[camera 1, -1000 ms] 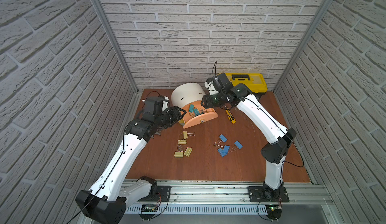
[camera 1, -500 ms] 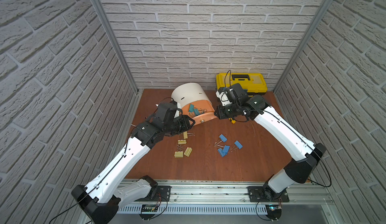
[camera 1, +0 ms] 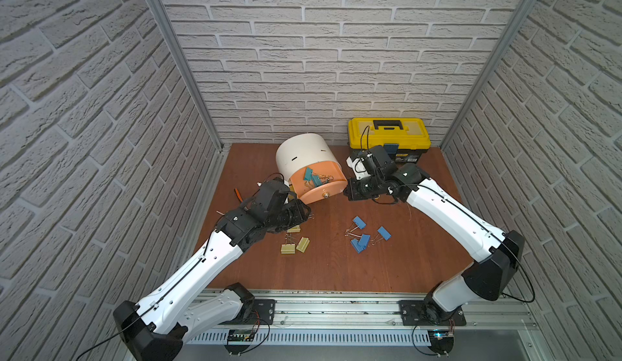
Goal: Put the binder clips in the drawer according to color
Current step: Close the drawer in the storage box.
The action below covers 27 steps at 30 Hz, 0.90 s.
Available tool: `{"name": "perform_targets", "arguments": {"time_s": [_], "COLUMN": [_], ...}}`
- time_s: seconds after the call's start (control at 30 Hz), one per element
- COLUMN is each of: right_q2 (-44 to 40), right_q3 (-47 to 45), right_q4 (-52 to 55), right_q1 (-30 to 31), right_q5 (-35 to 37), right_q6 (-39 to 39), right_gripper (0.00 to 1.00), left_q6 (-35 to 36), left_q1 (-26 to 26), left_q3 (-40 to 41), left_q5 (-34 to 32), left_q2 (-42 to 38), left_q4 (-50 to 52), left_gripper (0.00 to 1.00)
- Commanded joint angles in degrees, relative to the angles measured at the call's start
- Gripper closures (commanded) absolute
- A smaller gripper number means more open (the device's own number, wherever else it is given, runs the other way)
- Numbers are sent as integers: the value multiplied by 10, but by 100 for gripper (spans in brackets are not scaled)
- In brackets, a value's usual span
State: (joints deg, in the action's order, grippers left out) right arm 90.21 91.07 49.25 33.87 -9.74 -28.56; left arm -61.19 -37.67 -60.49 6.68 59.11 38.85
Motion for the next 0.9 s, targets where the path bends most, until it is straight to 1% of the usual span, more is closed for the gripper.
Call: {"name": "perform_targets", "arguments": {"time_s": [0.0,0.2,0.53,0.87], "right_q2": [20,46,78,108], "right_q3": [24,53,80,114], "right_q4": [-32,-32,-33,-31], "right_q1": [0,0,0,-1], "right_q5": [-14,-11,-12,-17], "right_q6": [-11,-11,-13,-12], "right_gripper": [95,95,96,96], "left_q6": [18,32,37,47], "left_q1": [5,31,70,92], "left_q3": [-9,-29,-30,-40], "left_q5": [-10,-1,29,50], "left_q2": [26,65,76,100], "left_q4": [-43,-59,-69,-75], "left_gripper": [53,53,53,52]}}
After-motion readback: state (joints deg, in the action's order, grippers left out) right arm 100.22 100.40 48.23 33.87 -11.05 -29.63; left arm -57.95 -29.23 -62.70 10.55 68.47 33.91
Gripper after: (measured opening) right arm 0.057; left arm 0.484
